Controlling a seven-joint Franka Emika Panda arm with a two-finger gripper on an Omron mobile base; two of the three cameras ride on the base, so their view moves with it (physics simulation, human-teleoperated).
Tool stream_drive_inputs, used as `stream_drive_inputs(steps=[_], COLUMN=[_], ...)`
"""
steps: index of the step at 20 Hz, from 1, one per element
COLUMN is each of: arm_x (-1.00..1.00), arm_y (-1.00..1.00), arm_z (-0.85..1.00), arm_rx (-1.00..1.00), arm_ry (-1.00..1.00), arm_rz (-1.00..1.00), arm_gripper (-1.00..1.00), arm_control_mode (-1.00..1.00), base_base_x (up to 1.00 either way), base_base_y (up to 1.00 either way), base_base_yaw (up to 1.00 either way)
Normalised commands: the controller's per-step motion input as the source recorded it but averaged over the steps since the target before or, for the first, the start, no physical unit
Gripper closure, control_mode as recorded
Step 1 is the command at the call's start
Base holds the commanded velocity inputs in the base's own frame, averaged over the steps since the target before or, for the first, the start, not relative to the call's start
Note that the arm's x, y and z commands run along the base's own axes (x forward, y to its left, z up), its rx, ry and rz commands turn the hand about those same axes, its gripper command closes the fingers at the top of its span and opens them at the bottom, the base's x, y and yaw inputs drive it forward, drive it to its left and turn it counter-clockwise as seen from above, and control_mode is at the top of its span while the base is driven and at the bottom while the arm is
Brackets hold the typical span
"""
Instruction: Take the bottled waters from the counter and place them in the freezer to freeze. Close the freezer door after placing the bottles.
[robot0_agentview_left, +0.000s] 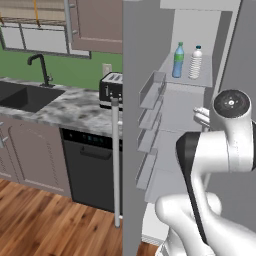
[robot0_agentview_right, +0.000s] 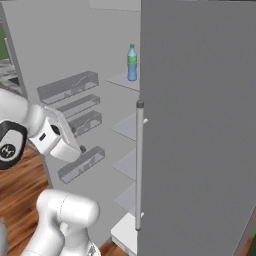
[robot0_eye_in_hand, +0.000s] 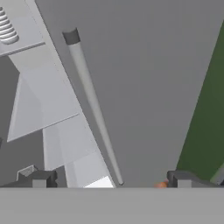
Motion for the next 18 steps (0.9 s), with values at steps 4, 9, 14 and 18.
stream_drive_inputs(steps=[4,9,14,18], arm_x=[-0.25,0.00,0.00,0.00], arm_y=[0.13,0.00,0.00,0.00], arm_z=[-0.04,0.00,0.00,0.00], arm_rx=[0.01,0.00,0.00,0.00], arm_ry=[0.00,0.00,0.00,0.00], arm_rz=[0.00,0.00,0.00,0.00], arm_gripper=[-1.00,-1.00,-1.00,-1.00], arm_control_mode=[1.00,1.00,1.00,1.00], base_base_x=[-0.75,-0.85,-0.58,-0.10], base_base_y=[0.40,0.35,0.41,0.47], base_base_yaw=[0.00,-0.02,-0.09,-0.20])
